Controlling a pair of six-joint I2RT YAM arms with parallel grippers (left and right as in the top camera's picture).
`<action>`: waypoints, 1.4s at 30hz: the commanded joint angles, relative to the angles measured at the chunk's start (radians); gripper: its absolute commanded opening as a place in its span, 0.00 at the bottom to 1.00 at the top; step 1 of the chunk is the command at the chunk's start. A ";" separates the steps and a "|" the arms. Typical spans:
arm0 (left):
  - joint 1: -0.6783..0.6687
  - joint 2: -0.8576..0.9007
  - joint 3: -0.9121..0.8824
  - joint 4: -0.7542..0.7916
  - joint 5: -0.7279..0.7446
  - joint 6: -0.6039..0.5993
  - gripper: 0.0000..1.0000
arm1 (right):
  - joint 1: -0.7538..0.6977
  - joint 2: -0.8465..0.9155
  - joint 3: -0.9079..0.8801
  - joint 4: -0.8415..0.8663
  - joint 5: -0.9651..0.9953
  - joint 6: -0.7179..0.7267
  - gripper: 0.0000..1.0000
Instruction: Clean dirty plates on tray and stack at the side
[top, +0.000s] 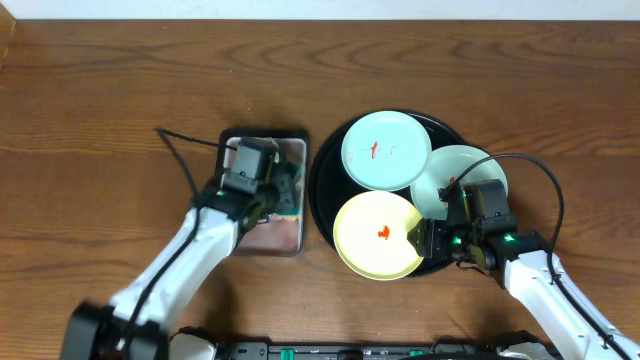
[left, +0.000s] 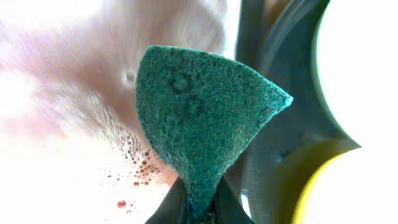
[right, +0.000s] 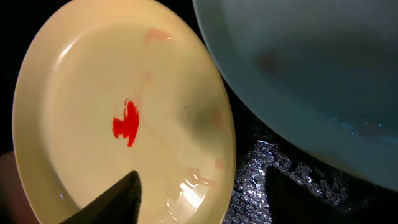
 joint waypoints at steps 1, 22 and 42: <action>0.000 -0.109 0.000 -0.013 -0.038 0.009 0.08 | 0.005 0.002 -0.020 0.001 -0.003 0.005 0.56; -0.020 -0.073 -0.001 -0.050 -0.035 0.074 0.08 | 0.005 0.002 -0.116 0.132 -0.011 0.050 0.31; -0.340 0.031 0.121 0.117 0.075 -0.117 0.07 | 0.005 0.002 -0.116 0.150 -0.019 0.050 0.01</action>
